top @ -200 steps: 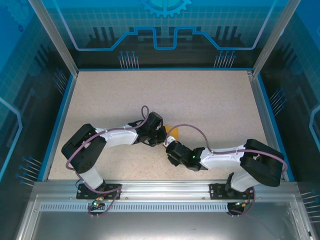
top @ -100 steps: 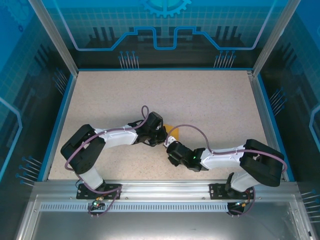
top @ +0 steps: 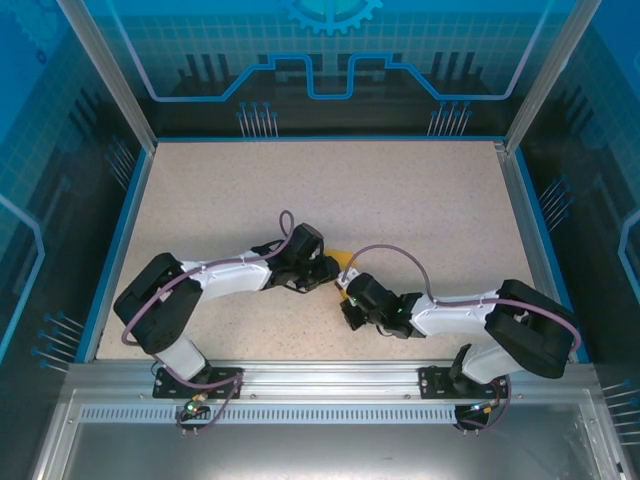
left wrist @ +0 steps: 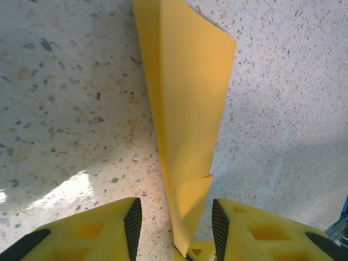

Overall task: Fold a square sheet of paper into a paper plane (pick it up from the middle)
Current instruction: Fold the wing for the fifth time at the center of the table.

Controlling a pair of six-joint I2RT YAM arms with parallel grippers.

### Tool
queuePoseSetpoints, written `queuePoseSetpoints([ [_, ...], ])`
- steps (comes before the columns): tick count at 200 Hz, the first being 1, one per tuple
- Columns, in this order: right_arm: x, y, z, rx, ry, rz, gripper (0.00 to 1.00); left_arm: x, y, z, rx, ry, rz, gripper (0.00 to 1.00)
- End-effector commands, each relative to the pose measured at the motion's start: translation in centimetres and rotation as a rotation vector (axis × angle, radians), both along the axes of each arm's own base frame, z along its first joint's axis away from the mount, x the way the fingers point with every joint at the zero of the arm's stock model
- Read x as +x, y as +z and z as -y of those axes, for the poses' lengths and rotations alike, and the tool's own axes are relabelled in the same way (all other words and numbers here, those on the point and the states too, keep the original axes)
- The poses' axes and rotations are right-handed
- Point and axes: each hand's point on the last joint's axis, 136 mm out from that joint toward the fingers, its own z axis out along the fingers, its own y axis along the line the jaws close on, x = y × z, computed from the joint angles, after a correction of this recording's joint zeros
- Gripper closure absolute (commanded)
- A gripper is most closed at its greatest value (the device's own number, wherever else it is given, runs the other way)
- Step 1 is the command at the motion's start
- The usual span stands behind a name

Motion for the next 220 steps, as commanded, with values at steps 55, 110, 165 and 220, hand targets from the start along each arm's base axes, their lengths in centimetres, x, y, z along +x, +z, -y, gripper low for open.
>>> queuePoseSetpoints([
  [55,-0.5,1.9,-0.7,0.358,0.078,-0.209,0.95,0.0,2.6,-2.1,0.005,0.040,0.109,0.48],
  [110,0.0,2.2,-0.7,0.508,0.088,-0.326,0.95,-0.1,3.0,-0.7,-0.070,-0.023,0.144,0.64],
  [165,0.5,0.7,0.5,0.559,0.007,-0.420,0.94,0.2,2.7,1.5,-0.141,-0.088,0.148,0.72],
  [220,0.4,-0.4,1.4,0.562,-0.052,-0.448,0.93,0.5,2.4,1.8,-0.147,-0.090,0.150,0.74],
])
